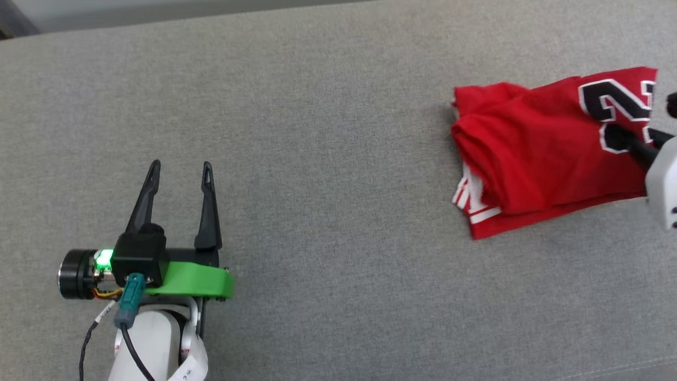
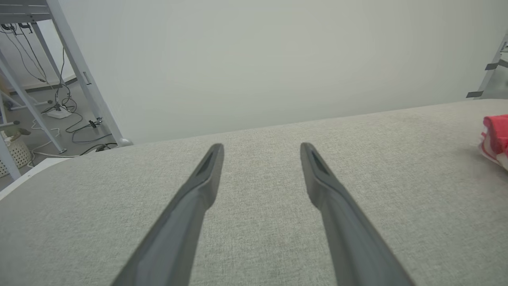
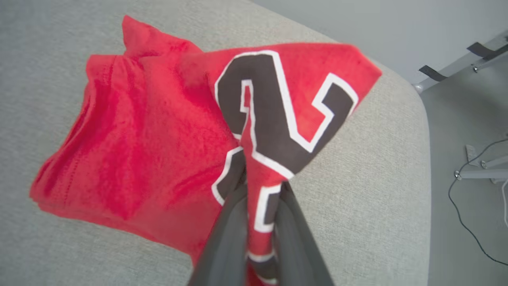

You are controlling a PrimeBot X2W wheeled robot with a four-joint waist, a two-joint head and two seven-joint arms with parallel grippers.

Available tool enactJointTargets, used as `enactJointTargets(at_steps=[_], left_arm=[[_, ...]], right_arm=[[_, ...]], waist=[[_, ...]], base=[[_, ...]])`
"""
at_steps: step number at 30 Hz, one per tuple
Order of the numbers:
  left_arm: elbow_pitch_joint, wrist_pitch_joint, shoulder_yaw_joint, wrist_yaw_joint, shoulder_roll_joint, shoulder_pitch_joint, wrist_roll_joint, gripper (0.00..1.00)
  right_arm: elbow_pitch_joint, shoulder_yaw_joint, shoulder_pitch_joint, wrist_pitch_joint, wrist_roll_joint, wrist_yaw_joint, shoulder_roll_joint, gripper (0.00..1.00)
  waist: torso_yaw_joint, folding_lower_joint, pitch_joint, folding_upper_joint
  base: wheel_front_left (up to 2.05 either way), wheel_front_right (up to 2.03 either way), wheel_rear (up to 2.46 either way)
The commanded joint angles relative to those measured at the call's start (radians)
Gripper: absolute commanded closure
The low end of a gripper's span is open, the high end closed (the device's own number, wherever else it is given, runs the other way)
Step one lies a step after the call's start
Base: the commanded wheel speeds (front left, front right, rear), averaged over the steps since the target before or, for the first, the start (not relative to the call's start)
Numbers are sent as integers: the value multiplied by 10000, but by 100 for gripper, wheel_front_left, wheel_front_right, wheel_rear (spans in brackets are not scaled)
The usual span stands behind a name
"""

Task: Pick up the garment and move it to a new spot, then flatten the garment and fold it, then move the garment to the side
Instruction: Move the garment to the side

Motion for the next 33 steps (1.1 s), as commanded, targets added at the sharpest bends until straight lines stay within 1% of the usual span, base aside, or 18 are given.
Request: enactJointTargets(at_steps=[1,6,13,16,22,23,24,25,29,31,33], left_arm=[[-169,-57,21,-66,173,-353,127,0],[-456,-57,80,-62,357,-740,170,0],[-799,-57,98,-8,458,-998,182,0],[-896,-57,64,17,469,-1080,188,0],[-913,-57,-2,93,457,-1133,198,0],[-905,-57,-12,113,446,-1122,199,0],[-887,-57,-27,133,428,-1103,193,0],[-868,-57,-38,149,413,-1077,187,0],[-751,-57,-71,238,309,-857,123,0],[-698,-57,-36,300,273,-641,78,0],[-645,-57,-2,352,244,-375,34,0]], right_arm=[[448,-289,-390,68,-308,-7,-294,100],[1652,-829,-874,148,-764,-7,-858,100],[3379,-1873,-1427,-59,-1208,-7,-1096,100],[4077,-2396,-1644,-367,-1357,-7,-972,100],[4940,-3010,-1932,-811,-1925,-7,-583,100],[5073,-3128,-1958,-886,-2008,-7,-523,83],[5237,-3291,-1980,-977,-2097,-7,-431,27],[5347,-3415,-1984,-1071,-2167,-7,-354,0],[5585,-3751,-1839,-1601,-2769,-7,-242,0],[5448,-3806,-1750,-2043,-3241,-7,-185,0],[5223,-3976,-1715,-2544,-3571,-7,37,0]], waist=[[-296,0,1217,0],[-168,0,1885,0],[-25,0,2449,0],[49,0,2616,0],[183,0,2589,0],[208,0,2538,0],[245,0,2448,0],[272,0,2349,0],[408,0,1730,0],[408,0,1354,0],[411,0,969,0]], base=[[0,0,0],[0,0,0],[0,0,0],[0,0,0],[0,0,0],[0,0,0],[0,0,0],[0,0,0],[0,0,0],[0,0,0],[0,0,0]])
